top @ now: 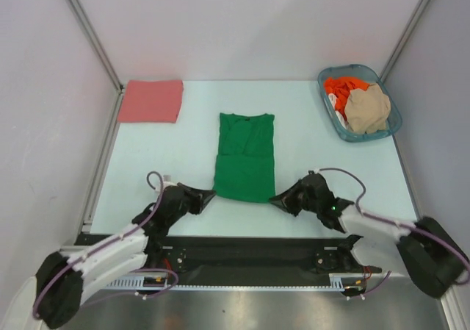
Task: Fold and stack the t-shirts
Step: Fold the tshirt
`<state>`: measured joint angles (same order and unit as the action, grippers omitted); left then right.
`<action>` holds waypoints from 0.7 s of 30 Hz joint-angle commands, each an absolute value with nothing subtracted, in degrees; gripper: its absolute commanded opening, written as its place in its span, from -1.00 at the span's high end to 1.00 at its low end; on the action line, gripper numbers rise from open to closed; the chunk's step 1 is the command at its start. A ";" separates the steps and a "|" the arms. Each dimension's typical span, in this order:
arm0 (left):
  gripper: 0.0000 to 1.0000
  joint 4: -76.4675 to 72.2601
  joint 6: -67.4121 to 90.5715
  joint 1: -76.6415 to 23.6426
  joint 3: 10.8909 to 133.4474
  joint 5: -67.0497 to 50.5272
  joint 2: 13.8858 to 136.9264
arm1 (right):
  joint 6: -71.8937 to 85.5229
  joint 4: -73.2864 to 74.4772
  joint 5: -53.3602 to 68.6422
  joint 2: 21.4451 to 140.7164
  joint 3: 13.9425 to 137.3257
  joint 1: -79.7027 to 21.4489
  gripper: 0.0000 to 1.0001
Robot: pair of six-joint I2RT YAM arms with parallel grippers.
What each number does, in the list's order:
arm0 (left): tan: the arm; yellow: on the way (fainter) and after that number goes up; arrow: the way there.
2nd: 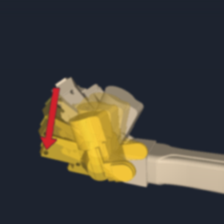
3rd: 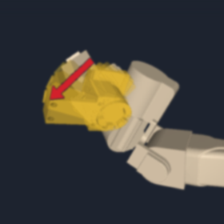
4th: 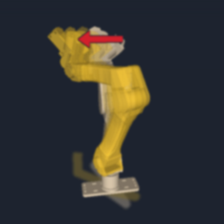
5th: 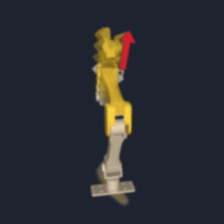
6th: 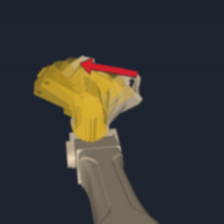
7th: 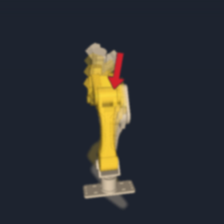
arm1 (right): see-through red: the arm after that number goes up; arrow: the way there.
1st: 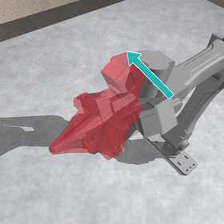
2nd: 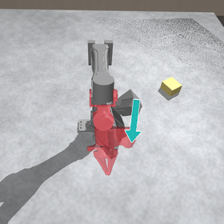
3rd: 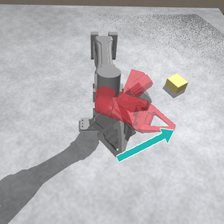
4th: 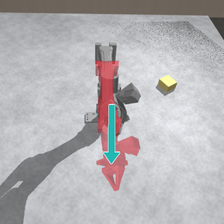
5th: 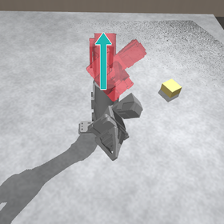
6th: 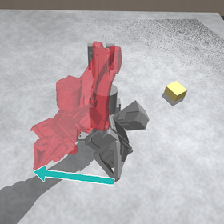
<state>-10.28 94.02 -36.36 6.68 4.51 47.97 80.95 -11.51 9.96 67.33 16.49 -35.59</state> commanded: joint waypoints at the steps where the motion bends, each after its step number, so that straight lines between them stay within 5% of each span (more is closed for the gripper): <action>1: 0.99 5.43 95.89 -41.54 5.63 9.31 35.22 | 86.73 1.99 1.34 52.98 12.93 -41.82 1.00; 7: 0.99 22.48 101.60 -52.71 4.83 13.88 19.00 | 97.36 18.44 -10.71 35.27 11.51 -57.11 1.00; 12: 0.99 31.27 102.22 -57.12 9.31 16.61 14.59 | 102.83 22.58 -18.54 34.01 13.35 -68.35 1.00; 21: 0.99 34.72 95.47 -61.26 23.10 23.02 20.55 | 98.54 27.07 -21.02 35.08 21.70 -69.19 1.00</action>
